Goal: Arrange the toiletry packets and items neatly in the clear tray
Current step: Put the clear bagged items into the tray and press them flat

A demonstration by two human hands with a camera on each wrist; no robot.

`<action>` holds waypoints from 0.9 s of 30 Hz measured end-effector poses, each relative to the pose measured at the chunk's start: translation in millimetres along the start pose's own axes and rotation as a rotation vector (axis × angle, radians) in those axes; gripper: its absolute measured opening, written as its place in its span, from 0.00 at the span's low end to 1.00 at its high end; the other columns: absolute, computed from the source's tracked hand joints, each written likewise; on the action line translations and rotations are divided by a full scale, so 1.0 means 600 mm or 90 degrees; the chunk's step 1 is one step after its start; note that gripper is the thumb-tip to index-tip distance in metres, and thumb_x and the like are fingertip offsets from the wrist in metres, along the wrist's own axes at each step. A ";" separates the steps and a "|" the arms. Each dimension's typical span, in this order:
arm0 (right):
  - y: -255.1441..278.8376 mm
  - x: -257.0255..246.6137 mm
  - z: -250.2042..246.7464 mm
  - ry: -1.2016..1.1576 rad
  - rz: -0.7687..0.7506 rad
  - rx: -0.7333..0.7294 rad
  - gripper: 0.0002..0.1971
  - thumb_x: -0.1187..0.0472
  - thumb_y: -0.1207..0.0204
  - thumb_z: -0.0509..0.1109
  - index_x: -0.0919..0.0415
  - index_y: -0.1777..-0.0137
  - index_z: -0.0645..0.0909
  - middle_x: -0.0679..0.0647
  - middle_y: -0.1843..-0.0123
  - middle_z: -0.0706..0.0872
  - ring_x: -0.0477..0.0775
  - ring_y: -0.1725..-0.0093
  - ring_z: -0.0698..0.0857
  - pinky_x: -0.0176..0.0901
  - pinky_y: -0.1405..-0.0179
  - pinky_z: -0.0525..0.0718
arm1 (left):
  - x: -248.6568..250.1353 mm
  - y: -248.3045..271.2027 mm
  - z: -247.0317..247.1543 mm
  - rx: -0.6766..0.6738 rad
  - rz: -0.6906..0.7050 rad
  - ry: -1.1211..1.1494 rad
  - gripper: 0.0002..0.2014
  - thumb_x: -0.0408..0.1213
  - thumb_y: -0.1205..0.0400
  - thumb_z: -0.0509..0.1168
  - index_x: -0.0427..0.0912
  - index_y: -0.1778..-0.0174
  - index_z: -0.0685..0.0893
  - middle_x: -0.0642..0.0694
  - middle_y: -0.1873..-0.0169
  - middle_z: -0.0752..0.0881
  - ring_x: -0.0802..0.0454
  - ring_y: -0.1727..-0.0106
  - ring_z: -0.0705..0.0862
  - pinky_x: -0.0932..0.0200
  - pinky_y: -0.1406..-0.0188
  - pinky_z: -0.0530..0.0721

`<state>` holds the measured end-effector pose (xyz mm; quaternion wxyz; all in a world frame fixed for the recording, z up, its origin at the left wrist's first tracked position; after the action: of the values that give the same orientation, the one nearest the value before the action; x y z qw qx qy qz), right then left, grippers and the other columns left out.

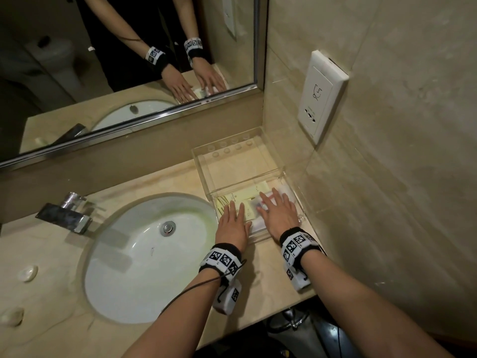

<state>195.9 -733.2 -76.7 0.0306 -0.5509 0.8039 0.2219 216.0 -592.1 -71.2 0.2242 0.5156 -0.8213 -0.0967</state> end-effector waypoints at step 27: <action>0.072 -0.262 -0.040 -0.314 -0.212 0.133 0.18 0.46 0.14 0.58 0.58 0.38 0.79 0.54 0.44 0.85 0.53 0.44 0.83 0.48 0.42 0.81 | -0.249 0.156 -0.131 0.257 -0.181 0.396 0.10 0.42 0.16 0.60 0.42 0.47 0.83 0.48 0.54 0.87 0.52 0.56 0.84 0.51 0.49 0.85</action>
<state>223.3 -592.7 4.8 0.3174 -0.5981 0.6896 0.2568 232.8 -411.4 -5.5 0.3407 0.6628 -0.6368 0.1977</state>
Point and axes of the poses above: each hand's wrist, its own y-axis away from the middle knuckle, its own z-axis out of the palm, x = y × z, the point moved 7 cm from there along -y, towards the middle knuckle
